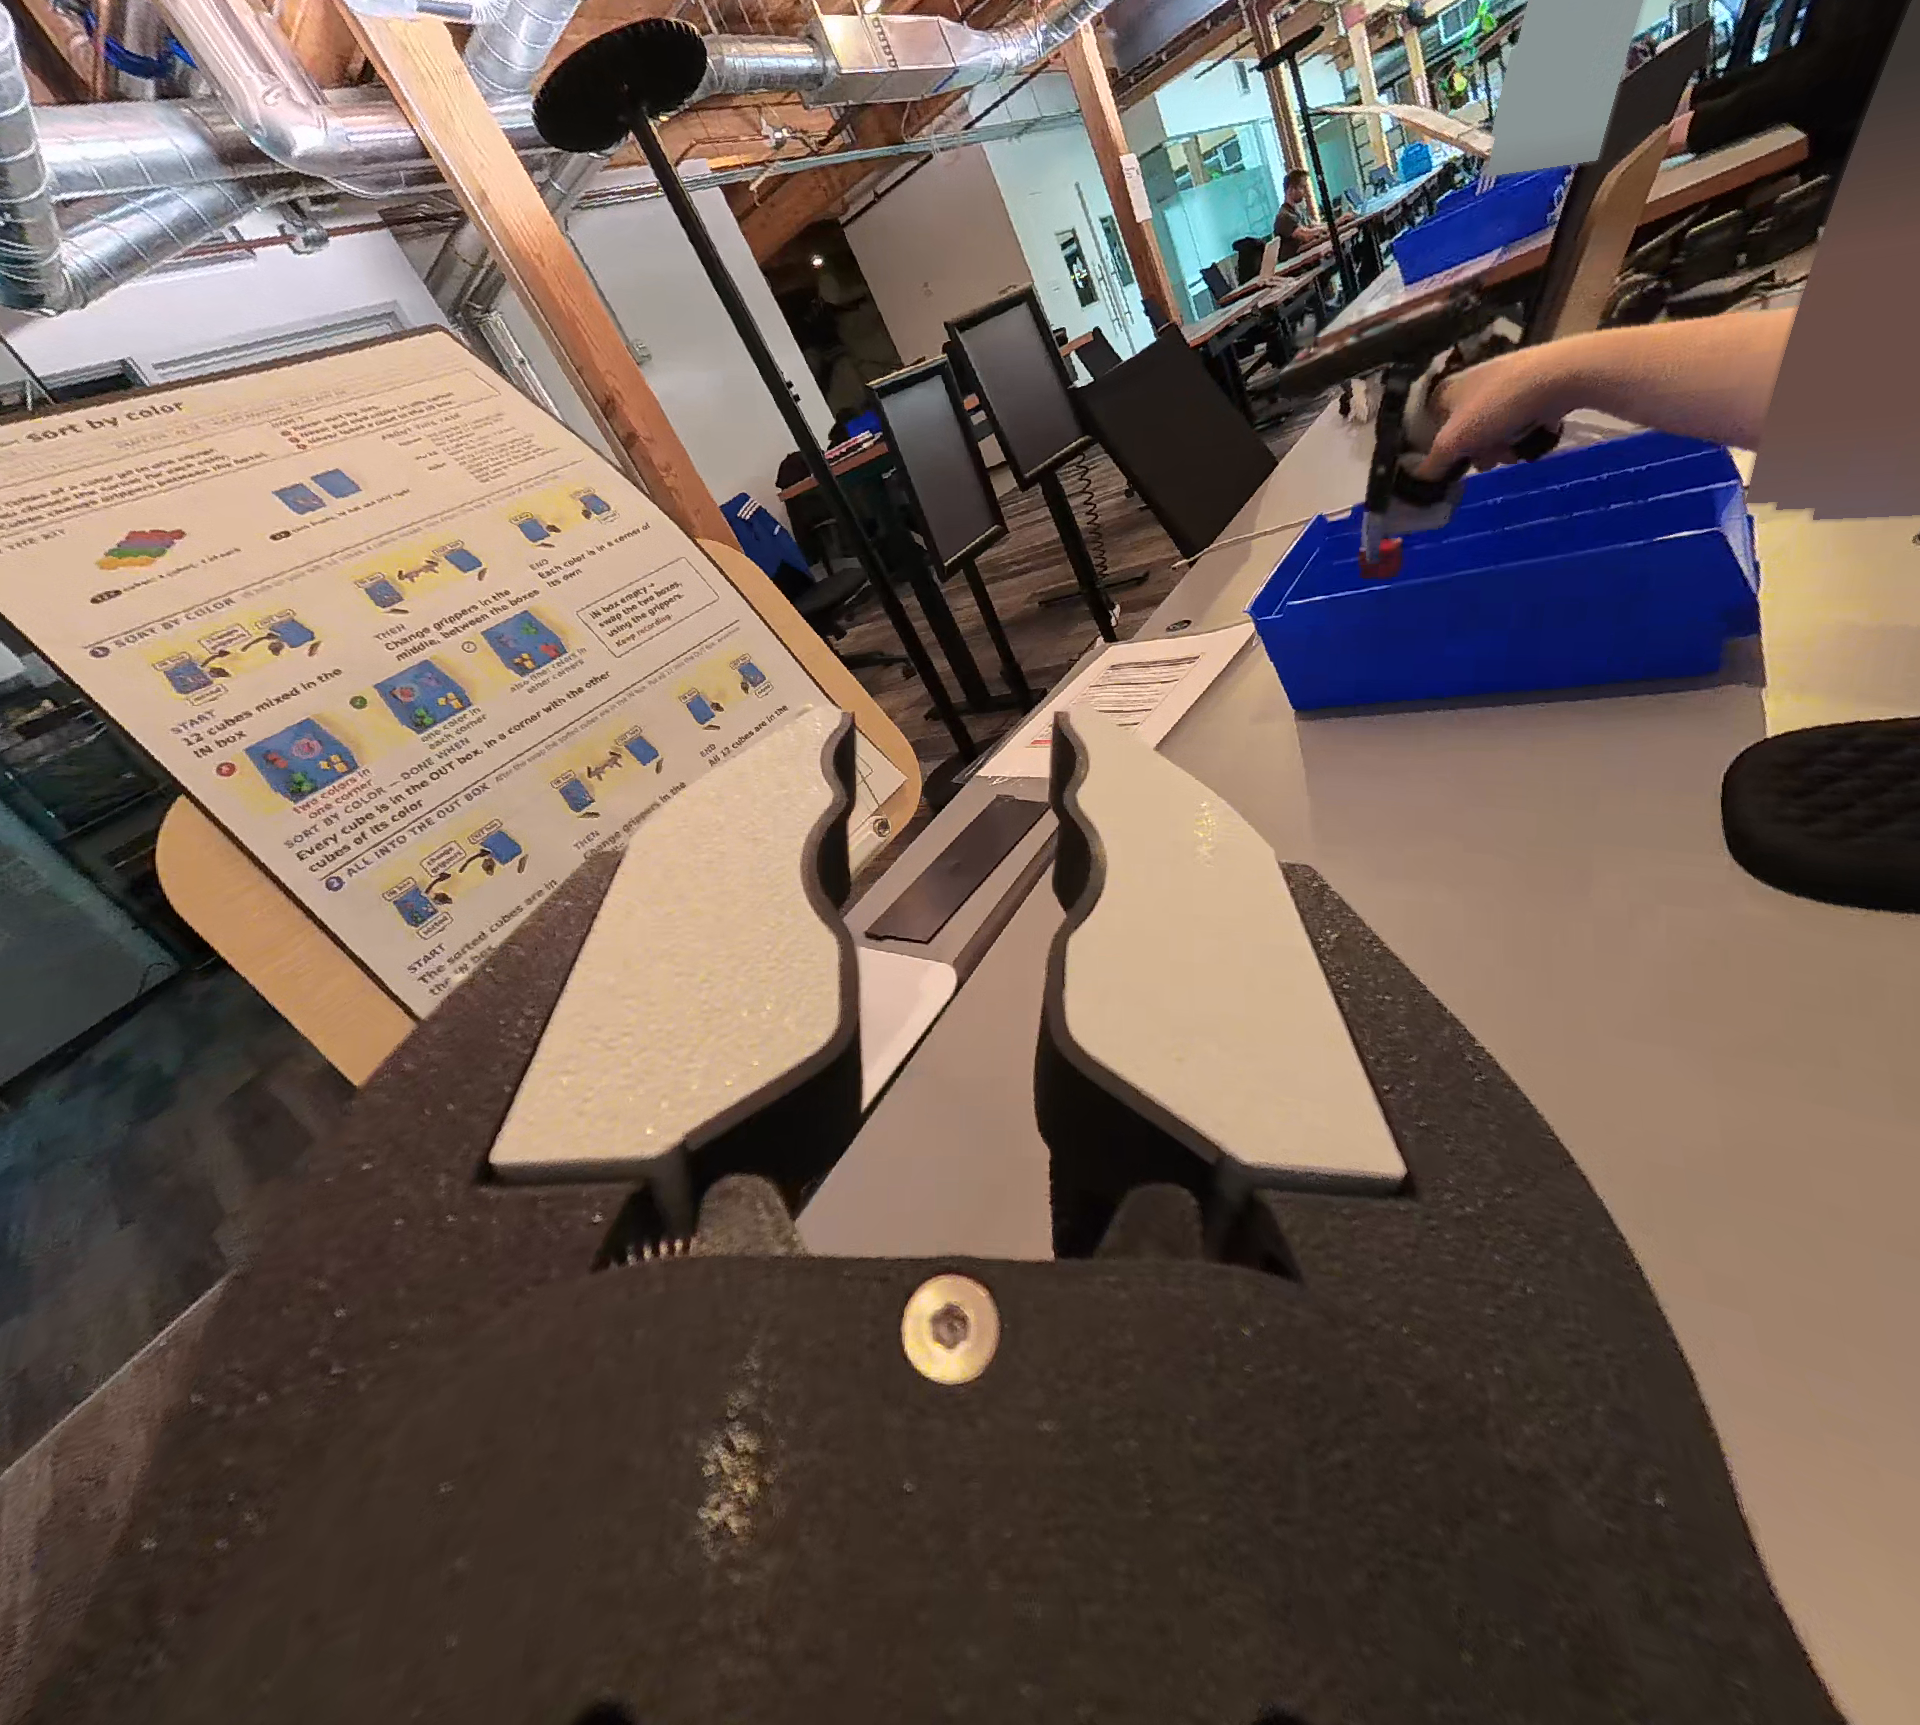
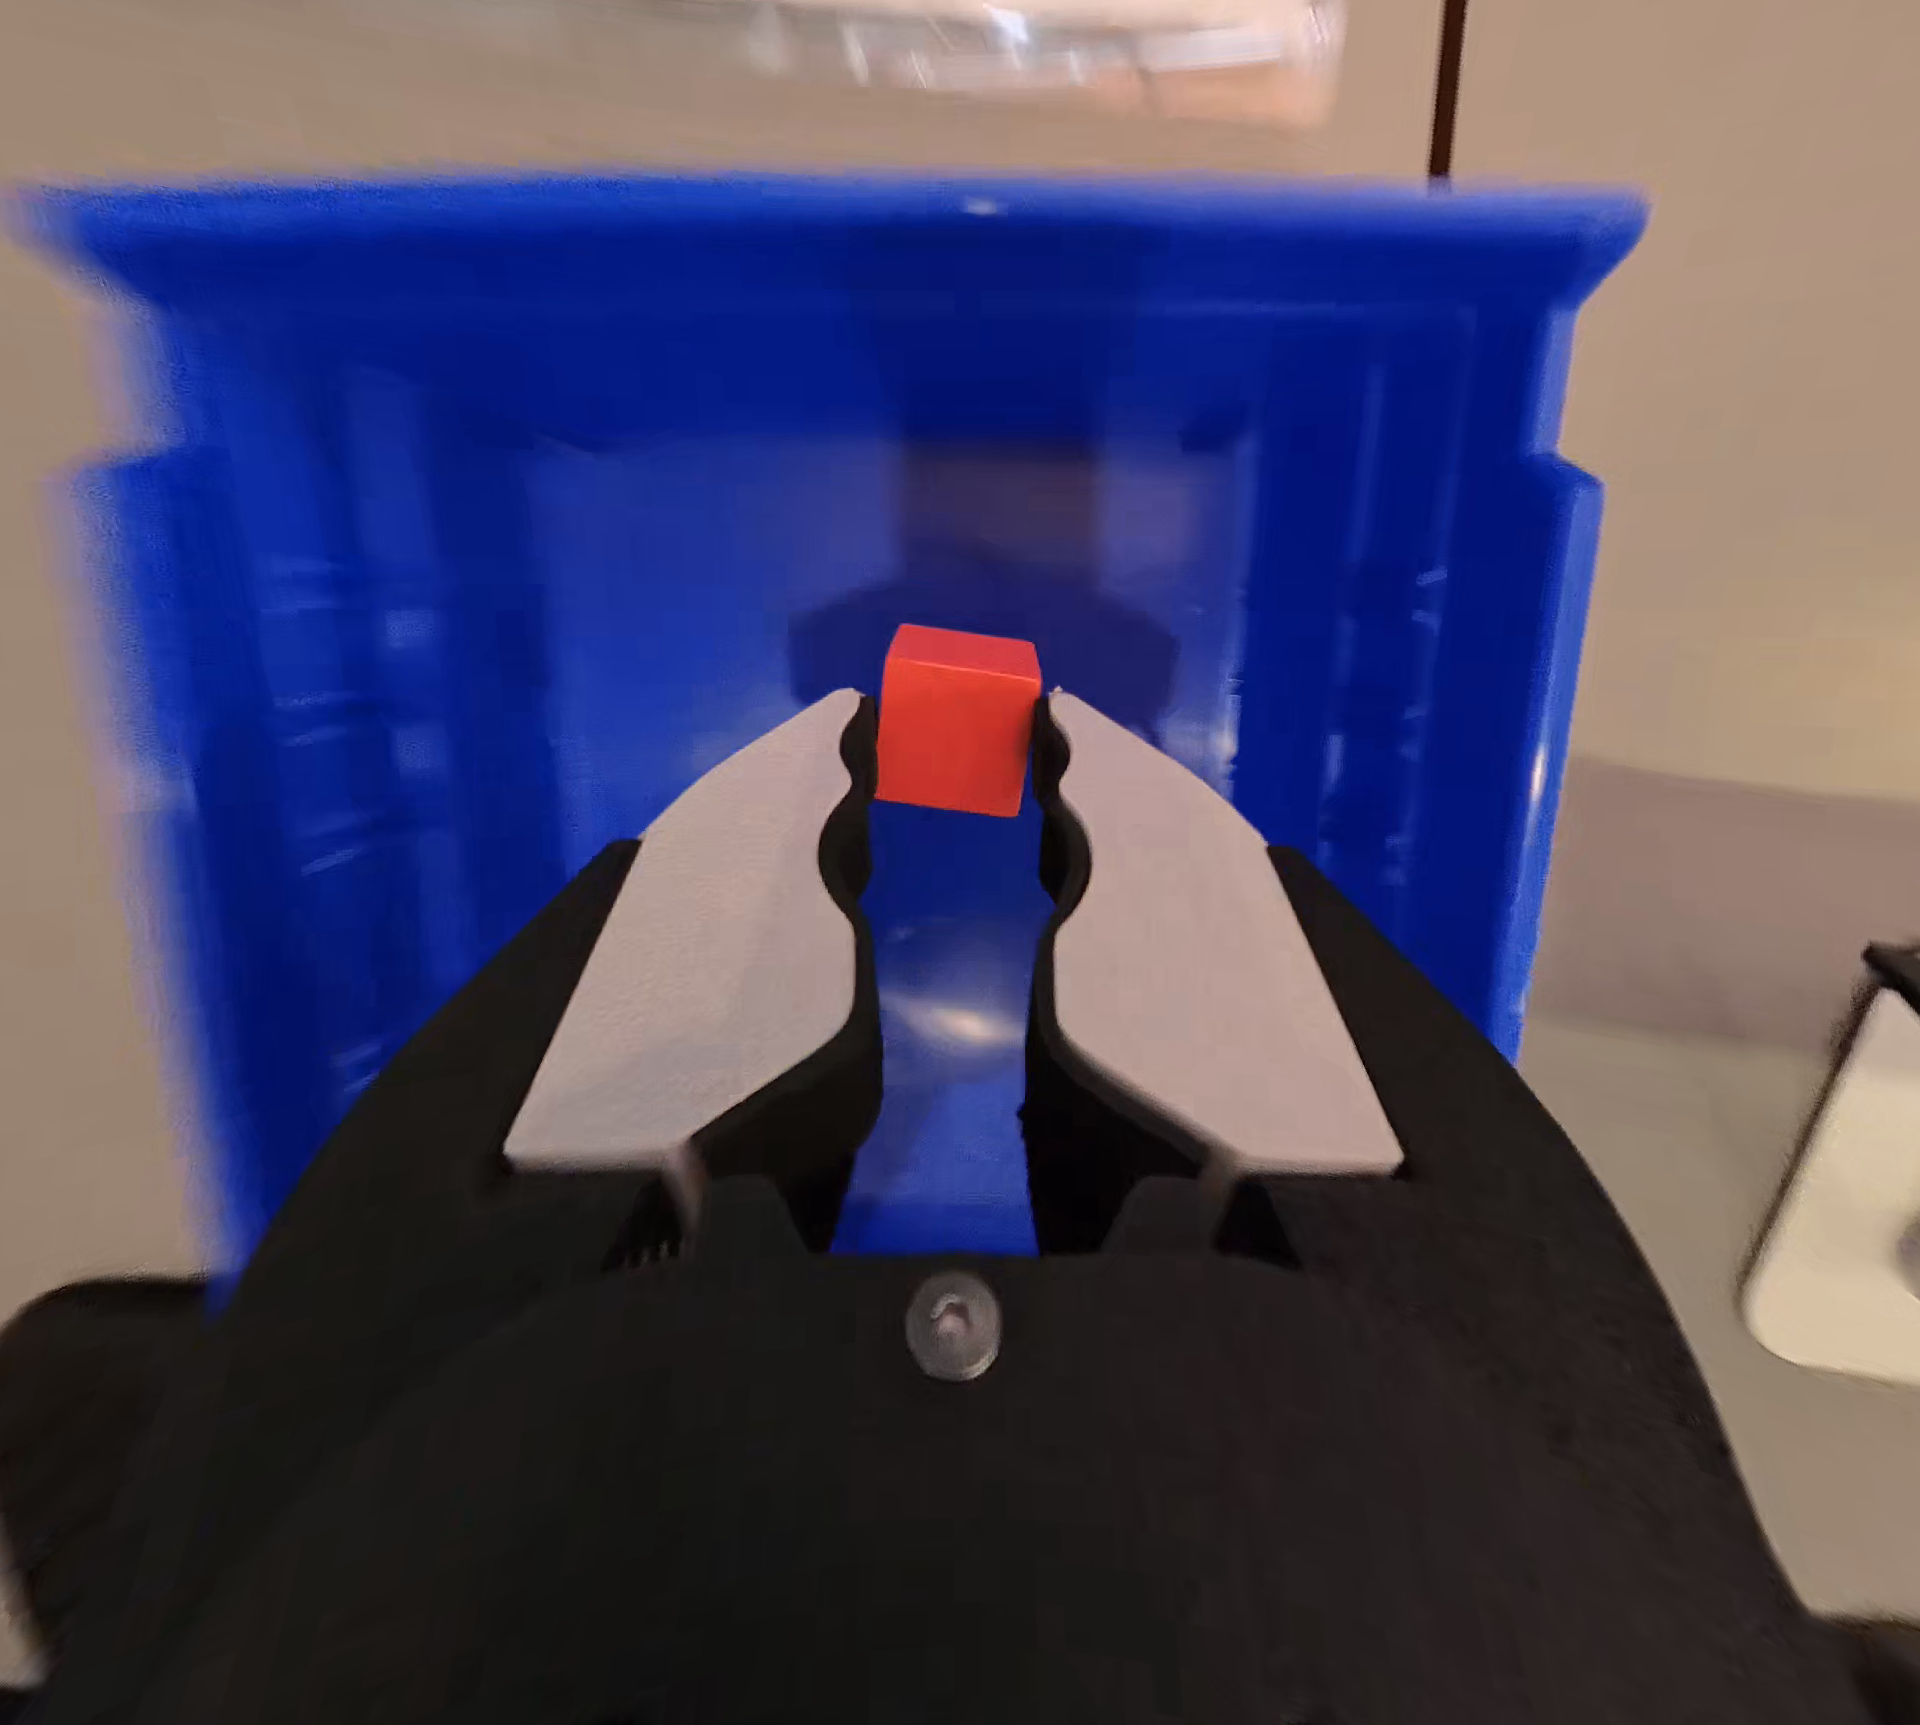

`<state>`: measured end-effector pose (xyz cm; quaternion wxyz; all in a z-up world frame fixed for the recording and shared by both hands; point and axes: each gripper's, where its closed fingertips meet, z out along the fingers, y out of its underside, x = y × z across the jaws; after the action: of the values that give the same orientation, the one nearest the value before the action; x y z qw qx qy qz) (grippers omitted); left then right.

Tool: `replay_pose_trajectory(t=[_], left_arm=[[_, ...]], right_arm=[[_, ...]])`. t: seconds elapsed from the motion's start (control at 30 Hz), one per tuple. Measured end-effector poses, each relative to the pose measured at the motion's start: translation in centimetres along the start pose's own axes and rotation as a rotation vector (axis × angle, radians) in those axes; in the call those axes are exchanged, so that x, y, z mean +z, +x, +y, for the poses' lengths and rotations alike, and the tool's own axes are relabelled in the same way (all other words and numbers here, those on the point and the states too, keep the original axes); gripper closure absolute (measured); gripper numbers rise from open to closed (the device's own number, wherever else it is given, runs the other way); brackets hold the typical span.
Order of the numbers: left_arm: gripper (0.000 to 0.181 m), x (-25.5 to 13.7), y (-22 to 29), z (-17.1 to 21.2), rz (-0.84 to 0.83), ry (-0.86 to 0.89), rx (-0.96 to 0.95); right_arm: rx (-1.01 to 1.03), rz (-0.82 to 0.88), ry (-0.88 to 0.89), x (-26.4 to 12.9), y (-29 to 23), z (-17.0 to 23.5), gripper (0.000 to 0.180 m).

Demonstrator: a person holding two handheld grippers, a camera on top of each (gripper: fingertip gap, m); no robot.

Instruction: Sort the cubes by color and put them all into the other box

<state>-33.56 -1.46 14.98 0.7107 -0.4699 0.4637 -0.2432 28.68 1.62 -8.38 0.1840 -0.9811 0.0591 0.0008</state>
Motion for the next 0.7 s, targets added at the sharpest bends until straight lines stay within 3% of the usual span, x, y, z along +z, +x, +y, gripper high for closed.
replay_pose_trajectory(t=[0.17,0.47,0.6,0.7], left_arm=[[0.145,0.1,0.7,-0.1,0.006,-0.024,0.04],[0.149,0.6,1.4,0.6,0.025,-0.067,0.064],[0.145,0.6,0.9,1.3,0.029,-0.093,0.015],[0.144,0.2,0.3,0.9,-0.002,-0.08,0.015]], right_arm=[[-0.02,0.073,-0.106,3.8,2.5,0.0,0.152],[-0.104,0.181,-0.172,5.7,4.6,-0.2,0.151],[-0.163,0.162,-0.071,4.5,2.9,-1.4,0.137],[-0.184,0.138,0.08,0.6,-0.1,-3.5,0.135]])
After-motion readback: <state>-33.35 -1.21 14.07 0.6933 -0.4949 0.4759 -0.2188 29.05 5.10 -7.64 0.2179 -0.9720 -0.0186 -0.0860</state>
